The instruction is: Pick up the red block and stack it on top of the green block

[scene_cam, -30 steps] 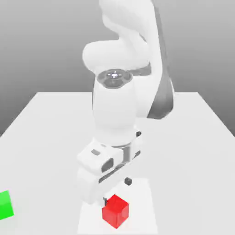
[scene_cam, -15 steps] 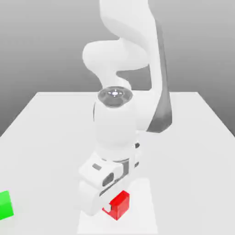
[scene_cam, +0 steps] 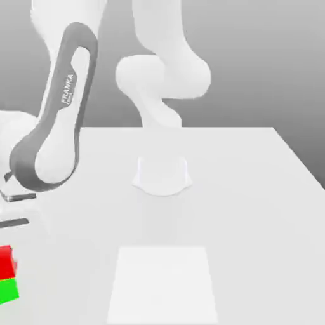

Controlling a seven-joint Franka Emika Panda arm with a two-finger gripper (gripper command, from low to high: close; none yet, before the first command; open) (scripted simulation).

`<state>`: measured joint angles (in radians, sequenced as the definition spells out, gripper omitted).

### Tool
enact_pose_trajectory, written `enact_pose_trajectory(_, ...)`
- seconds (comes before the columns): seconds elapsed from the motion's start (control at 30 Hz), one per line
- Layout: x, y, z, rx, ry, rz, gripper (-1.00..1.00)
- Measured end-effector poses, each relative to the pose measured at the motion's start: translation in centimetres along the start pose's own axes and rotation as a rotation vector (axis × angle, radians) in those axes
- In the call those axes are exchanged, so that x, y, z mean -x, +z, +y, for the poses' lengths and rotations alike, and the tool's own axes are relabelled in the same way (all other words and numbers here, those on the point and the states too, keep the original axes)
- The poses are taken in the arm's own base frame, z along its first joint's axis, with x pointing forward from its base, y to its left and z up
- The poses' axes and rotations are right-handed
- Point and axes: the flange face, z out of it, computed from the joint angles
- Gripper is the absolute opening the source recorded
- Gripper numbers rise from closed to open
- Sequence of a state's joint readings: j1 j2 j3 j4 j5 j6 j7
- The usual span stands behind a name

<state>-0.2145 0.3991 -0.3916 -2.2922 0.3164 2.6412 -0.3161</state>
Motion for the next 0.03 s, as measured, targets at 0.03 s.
enact_pose_trajectory(0.03, 0.0, 0.0, 0.0, 0.0, 0.0, 0.0, 1.0)
